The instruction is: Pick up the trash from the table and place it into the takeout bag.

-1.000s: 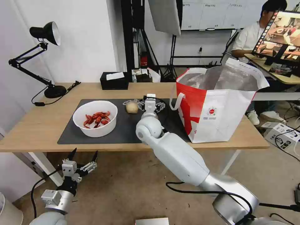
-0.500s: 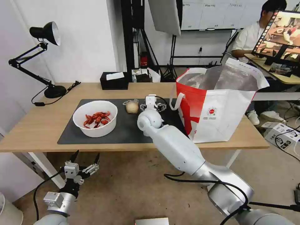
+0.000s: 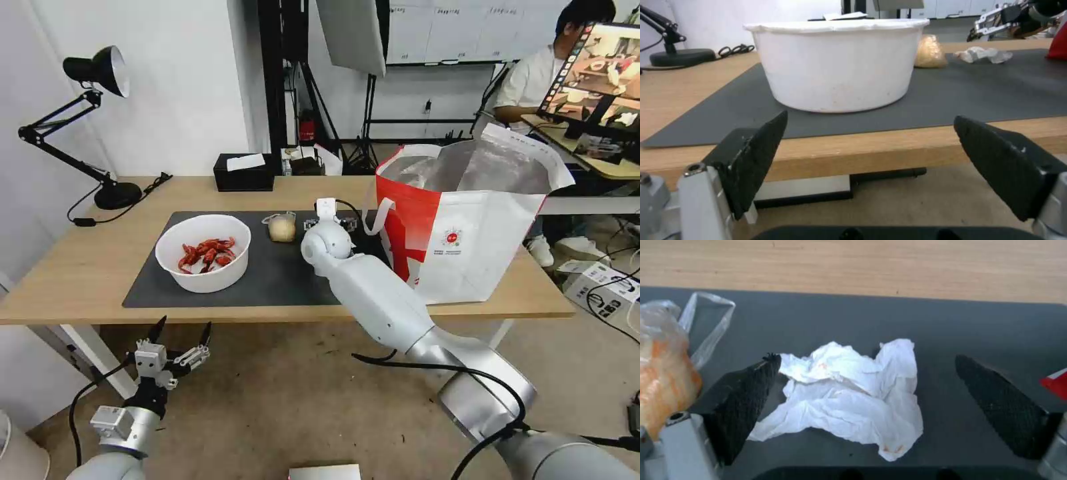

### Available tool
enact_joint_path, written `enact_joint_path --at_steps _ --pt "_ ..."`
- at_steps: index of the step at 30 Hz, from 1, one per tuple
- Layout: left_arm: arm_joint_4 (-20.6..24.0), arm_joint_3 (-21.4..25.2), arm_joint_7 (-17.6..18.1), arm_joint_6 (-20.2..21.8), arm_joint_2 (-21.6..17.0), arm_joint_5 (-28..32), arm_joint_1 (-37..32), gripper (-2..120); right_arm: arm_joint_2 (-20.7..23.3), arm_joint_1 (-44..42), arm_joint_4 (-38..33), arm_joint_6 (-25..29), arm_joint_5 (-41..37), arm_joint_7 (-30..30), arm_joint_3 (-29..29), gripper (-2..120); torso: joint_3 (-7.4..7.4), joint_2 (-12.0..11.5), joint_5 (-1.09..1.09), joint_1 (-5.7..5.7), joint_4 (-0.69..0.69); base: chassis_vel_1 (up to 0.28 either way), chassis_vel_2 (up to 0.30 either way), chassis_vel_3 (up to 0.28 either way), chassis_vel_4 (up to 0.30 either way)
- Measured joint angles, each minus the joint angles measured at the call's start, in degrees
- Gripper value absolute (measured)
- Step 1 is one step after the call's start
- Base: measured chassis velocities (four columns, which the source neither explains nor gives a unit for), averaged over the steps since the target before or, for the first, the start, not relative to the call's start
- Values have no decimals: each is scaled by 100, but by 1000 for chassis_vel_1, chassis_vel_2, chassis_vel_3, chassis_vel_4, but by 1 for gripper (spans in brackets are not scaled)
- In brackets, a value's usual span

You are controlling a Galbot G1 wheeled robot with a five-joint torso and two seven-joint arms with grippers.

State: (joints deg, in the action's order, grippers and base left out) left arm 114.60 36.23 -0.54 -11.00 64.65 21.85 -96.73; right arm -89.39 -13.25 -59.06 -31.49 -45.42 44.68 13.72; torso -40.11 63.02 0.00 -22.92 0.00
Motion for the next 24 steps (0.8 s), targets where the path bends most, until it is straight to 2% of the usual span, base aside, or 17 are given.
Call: enact_joint_path --at_steps 21,24 --pt "4 -67 0 -2 15 -7 -2 100 -11 32 295 -155 44 -452 -102 100 0 1 0 0 0 0 0 0 0" --pt "3 -95 0 -2 19 -10 2 100 -13 30 338 -156 43 -493 -111 97 0 0 0 0 0 0 0 0 0"
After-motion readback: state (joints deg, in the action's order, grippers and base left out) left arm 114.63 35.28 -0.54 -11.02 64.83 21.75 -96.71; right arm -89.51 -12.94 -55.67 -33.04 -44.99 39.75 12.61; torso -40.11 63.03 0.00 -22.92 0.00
